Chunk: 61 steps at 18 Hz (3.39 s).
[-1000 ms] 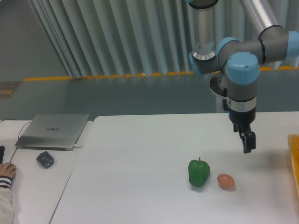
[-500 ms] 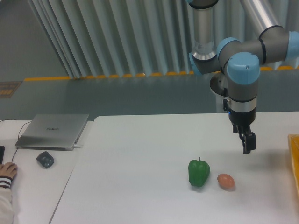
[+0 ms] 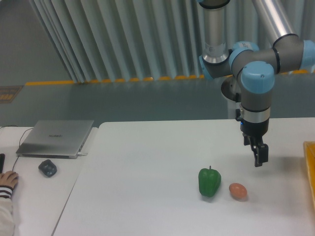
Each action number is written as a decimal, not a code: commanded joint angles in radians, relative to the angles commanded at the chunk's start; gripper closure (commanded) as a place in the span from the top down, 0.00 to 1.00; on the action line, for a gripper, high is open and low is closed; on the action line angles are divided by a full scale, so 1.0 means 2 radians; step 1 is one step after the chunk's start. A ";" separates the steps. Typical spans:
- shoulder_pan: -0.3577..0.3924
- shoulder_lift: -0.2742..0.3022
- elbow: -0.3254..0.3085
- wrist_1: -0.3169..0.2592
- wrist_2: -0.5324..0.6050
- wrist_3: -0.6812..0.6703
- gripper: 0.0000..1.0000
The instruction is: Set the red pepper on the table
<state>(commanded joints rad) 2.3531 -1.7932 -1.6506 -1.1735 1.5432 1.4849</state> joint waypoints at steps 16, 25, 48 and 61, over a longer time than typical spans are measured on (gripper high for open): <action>0.097 -0.040 0.050 0.039 0.078 0.304 1.00; 0.146 -0.094 0.104 0.069 0.087 0.135 1.00; 0.287 -0.137 0.094 0.064 -0.016 0.020 1.00; 0.301 -0.143 0.091 0.064 -0.015 0.011 1.00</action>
<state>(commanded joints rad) 2.9560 -2.0785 -1.4696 -1.0446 1.5141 1.5079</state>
